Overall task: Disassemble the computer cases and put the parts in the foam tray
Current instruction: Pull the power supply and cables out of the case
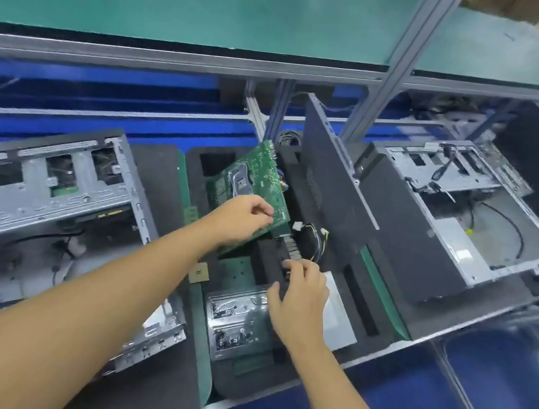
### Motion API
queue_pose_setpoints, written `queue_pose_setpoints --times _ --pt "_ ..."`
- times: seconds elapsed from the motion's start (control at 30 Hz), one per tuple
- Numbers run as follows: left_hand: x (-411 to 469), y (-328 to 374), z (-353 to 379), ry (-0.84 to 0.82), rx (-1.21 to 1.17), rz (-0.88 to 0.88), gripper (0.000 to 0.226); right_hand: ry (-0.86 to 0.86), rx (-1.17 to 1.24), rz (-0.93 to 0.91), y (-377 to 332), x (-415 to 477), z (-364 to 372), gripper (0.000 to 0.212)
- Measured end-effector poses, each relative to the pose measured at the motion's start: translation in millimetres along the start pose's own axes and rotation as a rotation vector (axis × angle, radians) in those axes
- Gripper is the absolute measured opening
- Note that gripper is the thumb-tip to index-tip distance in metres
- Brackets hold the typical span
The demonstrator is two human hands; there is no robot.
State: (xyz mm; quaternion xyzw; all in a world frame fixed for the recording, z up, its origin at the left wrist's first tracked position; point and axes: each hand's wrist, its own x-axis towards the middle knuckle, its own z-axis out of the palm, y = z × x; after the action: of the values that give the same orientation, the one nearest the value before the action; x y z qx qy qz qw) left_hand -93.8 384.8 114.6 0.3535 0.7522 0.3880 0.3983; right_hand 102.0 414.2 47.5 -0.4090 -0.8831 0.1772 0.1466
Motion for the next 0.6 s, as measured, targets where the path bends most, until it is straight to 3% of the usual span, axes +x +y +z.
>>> queue_pose_setpoints --times 0.17,0.33,0.47,0.6 --pt "-93 -32 -106 0.145 -0.008 0.032 0.015 -0.110 0.366 -0.332 -94 13 -22 0.019" --pt "-195 -120 -188 0.437 0.118 -0.235 0.011 -0.404 0.409 -0.592 -177 6 -19 0.014" --pt "-245 -179 -207 0.330 0.405 -0.422 0.007 -0.675 0.183 -0.656 -221 3 11 0.016" --pt "-258 -209 -205 0.264 0.504 -0.458 0.014 -1.077 -0.421 -0.697 -252 2 65 0.029"
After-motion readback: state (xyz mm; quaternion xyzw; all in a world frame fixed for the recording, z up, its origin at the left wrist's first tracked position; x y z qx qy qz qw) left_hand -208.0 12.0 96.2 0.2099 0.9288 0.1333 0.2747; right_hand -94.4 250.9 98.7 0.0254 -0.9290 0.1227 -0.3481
